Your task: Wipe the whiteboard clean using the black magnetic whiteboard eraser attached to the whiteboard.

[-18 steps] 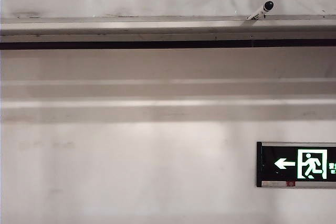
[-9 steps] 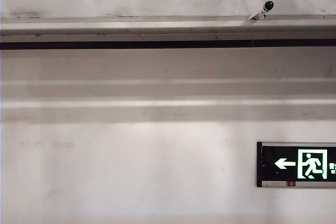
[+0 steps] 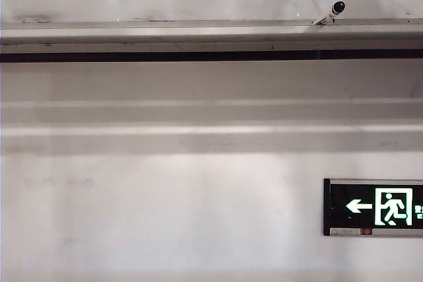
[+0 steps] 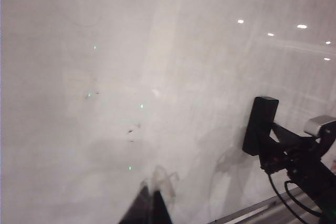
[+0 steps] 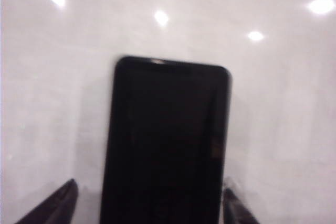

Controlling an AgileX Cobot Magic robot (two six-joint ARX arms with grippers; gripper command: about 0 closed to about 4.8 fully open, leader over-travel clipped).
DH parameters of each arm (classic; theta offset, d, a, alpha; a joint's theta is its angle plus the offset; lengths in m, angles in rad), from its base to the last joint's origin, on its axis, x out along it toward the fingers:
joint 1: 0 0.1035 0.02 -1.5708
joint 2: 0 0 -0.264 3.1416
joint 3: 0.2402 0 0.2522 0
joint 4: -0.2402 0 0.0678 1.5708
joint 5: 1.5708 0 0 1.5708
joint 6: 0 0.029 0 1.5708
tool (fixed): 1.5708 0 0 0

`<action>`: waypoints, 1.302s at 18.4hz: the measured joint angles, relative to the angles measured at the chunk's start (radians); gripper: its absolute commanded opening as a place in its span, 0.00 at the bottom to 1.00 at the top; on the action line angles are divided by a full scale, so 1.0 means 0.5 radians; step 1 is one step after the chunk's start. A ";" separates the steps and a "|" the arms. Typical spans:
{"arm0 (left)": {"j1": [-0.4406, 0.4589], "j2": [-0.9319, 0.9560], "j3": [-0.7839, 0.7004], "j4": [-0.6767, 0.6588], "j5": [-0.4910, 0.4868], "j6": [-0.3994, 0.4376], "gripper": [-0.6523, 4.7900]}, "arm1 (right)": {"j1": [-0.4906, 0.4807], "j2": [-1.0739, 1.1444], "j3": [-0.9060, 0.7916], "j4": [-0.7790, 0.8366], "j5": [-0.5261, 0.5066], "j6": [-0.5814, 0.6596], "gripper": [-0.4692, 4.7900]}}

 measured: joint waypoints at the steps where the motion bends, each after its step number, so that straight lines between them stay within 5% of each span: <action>1: 0.001 -0.001 0.001 0.000 -0.001 0.000 0.11 | -0.002 -0.009 -0.001 -0.005 -0.001 -0.001 0.73; 5: 0.000 -0.026 0.000 -0.019 -0.001 0.001 0.11 | 0.042 -0.237 -0.005 -0.085 -0.011 -0.001 0.70; 6: 0.000 -0.044 0.000 -0.018 -0.001 0.001 0.11 | 0.049 -0.350 -0.002 -0.130 -0.026 -0.001 0.55; 8: 0.000 -0.081 0.002 -0.025 -0.001 0.007 0.11 | 0.047 -0.568 0.008 -0.247 -0.025 0.001 0.07; 15: -0.005 -0.391 -0.127 -0.364 -0.075 0.188 0.11 | 0.047 -1.227 -0.159 -1.397 -0.021 0.073 0.09; 20: -0.005 -0.822 -0.581 -0.365 -0.183 0.274 0.11 | 0.047 -1.702 -0.793 -1.381 -0.040 0.088 0.09; 24: -0.005 -1.131 -0.976 -0.417 -0.356 0.282 0.11 | 0.047 -1.949 -1.242 -1.367 -0.294 0.169 0.09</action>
